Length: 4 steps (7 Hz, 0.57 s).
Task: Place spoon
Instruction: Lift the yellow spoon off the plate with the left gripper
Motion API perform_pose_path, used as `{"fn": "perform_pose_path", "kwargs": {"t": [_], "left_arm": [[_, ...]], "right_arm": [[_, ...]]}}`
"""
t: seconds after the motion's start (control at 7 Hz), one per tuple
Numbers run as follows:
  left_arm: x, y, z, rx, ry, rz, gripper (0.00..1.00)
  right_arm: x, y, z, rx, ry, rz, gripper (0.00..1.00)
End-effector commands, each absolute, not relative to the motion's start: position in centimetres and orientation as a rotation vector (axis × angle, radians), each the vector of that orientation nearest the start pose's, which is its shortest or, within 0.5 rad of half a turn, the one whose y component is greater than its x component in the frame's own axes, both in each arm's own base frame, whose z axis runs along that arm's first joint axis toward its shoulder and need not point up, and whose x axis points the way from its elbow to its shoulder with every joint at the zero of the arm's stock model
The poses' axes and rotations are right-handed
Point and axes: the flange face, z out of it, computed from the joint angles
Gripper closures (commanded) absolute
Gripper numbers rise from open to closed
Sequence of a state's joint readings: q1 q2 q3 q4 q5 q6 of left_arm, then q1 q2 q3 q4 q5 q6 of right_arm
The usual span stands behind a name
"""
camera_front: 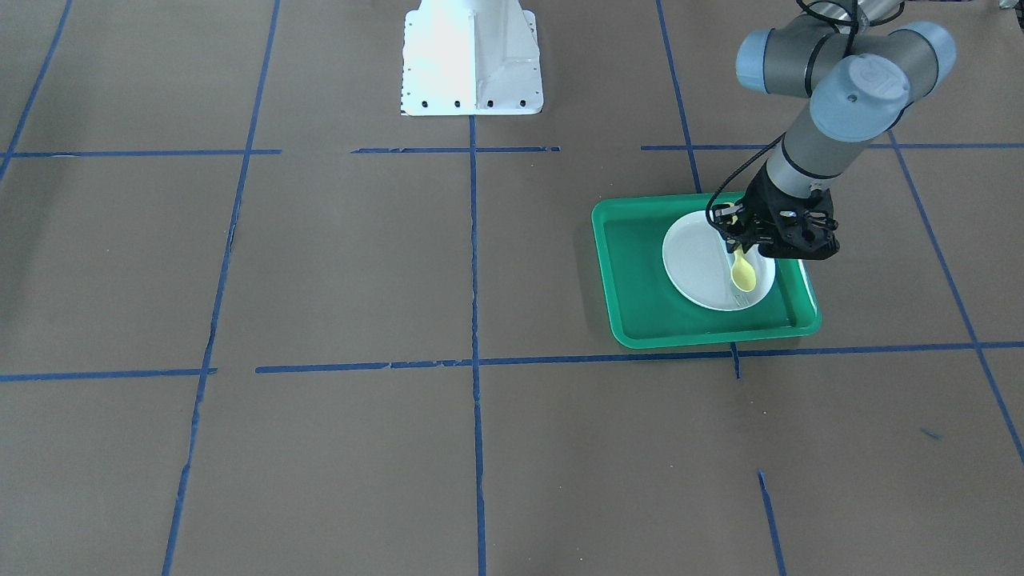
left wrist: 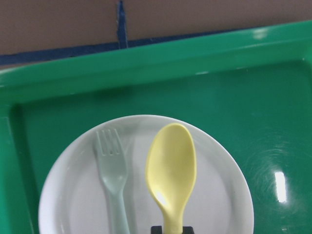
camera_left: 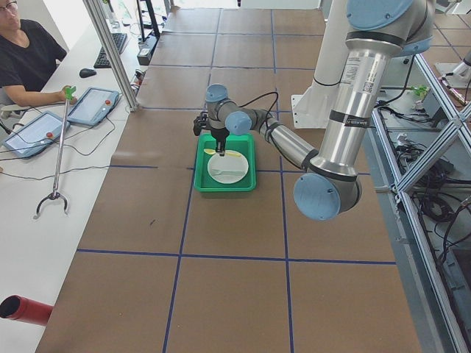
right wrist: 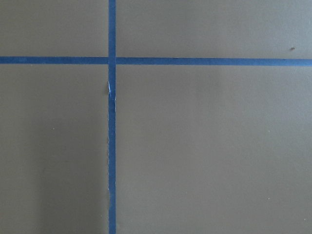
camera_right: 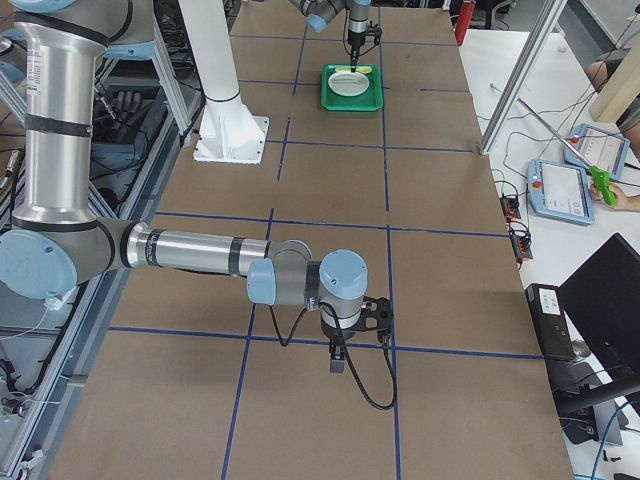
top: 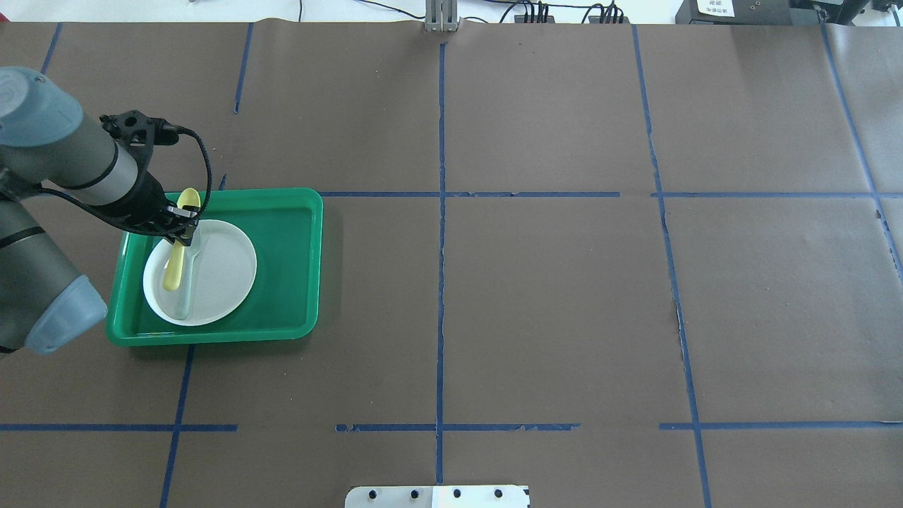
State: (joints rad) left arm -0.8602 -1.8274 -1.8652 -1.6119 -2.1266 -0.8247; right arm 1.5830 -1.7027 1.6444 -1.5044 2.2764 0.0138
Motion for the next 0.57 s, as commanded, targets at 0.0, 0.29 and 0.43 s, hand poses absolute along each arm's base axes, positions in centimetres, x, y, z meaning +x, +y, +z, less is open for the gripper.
{"fn": "perform_pose_path", "kwargs": {"t": [0.0,0.29,0.43], "left_arm": [[30.5,-49.5,36.1,-0.015,0.825,-0.006,1.00],[34.5,-51.1,32.7,-0.077,0.858,-0.120,1.00],[37.0,-50.5,32.0,-0.092,0.859,-0.100,1.00]], "right_arm": [[7.4,-43.5,68.2,0.007,-0.706,0.022,0.00],[7.4,-43.5,68.2,0.007,-0.706,0.022,0.00],[7.4,-43.5,68.2,0.007,-0.706,0.022,0.00]]}}
